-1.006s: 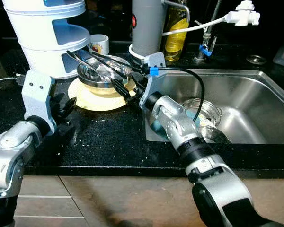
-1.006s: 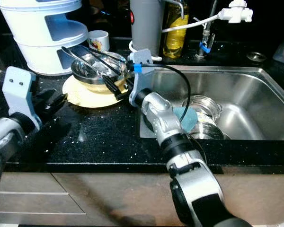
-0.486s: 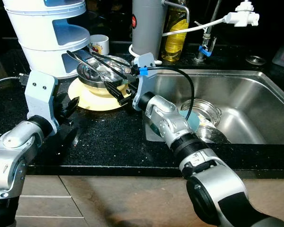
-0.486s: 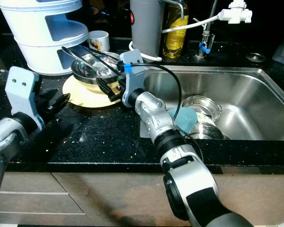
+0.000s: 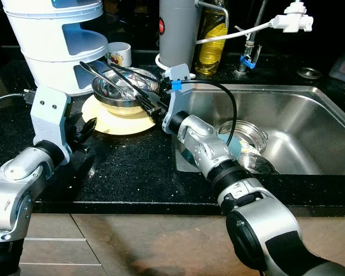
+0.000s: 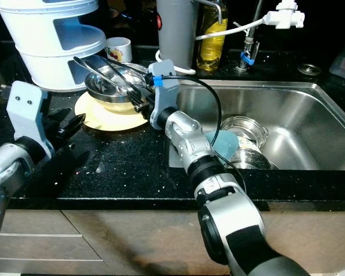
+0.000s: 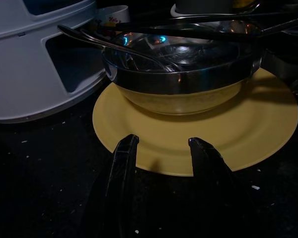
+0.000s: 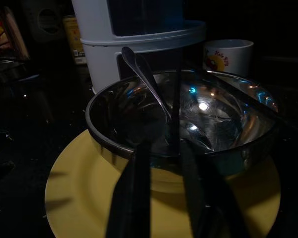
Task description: Kitchen organization
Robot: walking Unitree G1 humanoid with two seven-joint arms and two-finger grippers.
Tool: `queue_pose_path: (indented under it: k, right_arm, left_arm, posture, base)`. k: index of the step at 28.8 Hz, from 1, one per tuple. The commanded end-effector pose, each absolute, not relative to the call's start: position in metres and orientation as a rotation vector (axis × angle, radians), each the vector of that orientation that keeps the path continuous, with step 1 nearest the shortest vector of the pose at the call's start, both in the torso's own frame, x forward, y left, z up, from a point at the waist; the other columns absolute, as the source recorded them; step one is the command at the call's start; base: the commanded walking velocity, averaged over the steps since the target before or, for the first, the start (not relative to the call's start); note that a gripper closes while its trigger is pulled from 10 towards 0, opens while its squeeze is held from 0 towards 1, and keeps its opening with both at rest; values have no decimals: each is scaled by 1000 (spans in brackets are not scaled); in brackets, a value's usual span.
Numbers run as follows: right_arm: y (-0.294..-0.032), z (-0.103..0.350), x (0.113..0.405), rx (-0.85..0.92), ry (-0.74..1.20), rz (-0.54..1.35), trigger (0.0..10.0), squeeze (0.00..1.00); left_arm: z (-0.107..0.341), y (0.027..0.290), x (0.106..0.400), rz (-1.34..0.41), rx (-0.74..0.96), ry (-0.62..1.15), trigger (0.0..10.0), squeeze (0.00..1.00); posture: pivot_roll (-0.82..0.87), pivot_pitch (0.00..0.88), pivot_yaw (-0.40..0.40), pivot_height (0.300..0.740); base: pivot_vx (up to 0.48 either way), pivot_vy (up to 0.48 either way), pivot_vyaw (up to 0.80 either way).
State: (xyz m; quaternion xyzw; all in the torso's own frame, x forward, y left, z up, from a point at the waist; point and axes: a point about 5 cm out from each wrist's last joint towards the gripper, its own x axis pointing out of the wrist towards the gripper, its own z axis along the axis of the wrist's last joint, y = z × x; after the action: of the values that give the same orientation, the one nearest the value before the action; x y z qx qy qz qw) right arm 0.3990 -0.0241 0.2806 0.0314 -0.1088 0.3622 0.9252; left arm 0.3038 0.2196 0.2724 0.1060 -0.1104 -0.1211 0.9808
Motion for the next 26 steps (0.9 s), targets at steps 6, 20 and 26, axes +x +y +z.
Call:
queue_pose_path:
  k: [6,20,26]
  right_arm:
    - [-23,291,399,81,-246,763,0,0]
    - [-36,320,396,174,-344,759,0,0]
    - [-50,331,394,175,-379,746,0,0]
  left_arm:
    - [273,219,304,-249,214,-229,10000,0]
    - [276,221,307,-250,208,-242,10000,0]
    - [277,219,308,-256,206,-244,10000,0]
  posture:
    - [11,169,-49,740]
    - [-1,171,-35,740]
    - [-4,174,-31,740]
  base:
    - [0,0,0]
    - [0,0,0]
    - [0,0,0]
